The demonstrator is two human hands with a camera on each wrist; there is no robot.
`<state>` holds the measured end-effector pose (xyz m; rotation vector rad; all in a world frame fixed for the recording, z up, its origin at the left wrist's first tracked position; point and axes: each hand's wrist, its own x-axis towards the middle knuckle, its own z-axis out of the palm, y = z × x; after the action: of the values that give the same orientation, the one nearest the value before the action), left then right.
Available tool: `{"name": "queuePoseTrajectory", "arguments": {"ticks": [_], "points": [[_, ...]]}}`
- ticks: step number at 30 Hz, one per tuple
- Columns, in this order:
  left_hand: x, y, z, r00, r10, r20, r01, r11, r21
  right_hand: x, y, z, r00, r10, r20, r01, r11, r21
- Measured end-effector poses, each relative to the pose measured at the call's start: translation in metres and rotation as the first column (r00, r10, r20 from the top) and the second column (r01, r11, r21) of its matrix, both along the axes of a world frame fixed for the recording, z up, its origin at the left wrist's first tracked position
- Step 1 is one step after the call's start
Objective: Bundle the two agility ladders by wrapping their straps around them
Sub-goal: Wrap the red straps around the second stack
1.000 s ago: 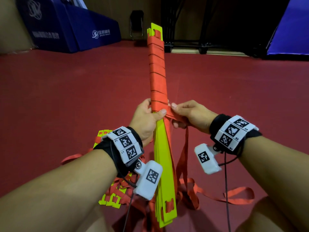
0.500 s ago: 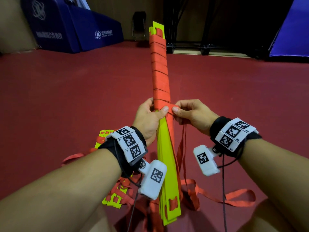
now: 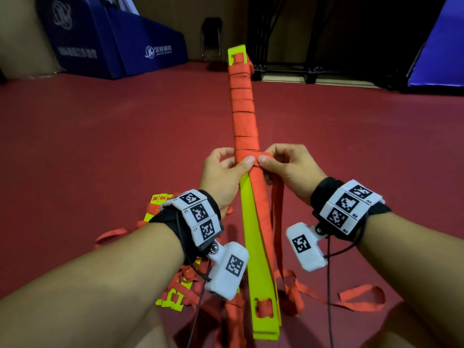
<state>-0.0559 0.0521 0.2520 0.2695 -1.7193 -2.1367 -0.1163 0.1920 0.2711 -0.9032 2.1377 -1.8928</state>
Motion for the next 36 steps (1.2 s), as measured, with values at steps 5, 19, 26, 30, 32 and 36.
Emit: {"name": "queuePoseTrajectory", "arguments": {"ticks": [5,19,26,30,32,36], "points": [[0.003,0.007,-0.005,0.998,0.062,0.002,-0.059,0.961,-0.27,-0.004,-0.001,0.0,0.995,-0.086,-0.058,0.086,0.996,0.011],[0.004,0.004,-0.007,0.992,-0.102,0.07,0.121,0.921,-0.371,-0.009,0.008,-0.002,0.997,-0.048,-0.065,0.053,0.996,0.077],[0.002,-0.001,-0.006,0.982,-0.117,0.151,0.151,0.958,-0.243,-0.017,0.011,-0.004,0.997,0.031,0.066,-0.035,0.998,0.052],[0.003,0.0,-0.004,0.977,-0.171,0.125,0.193,0.962,-0.191,-0.019,0.014,0.0,1.0,-0.002,0.01,0.001,0.99,0.141],[0.002,0.0,-0.004,0.975,-0.188,0.115,0.206,0.964,-0.168,-0.019,0.014,0.0,1.0,-0.009,-0.03,0.014,0.982,0.187],[0.001,0.002,-0.005,0.978,-0.181,0.103,0.195,0.968,-0.157,-0.021,0.016,-0.004,0.995,-0.002,-0.095,0.027,0.964,0.264]]}}
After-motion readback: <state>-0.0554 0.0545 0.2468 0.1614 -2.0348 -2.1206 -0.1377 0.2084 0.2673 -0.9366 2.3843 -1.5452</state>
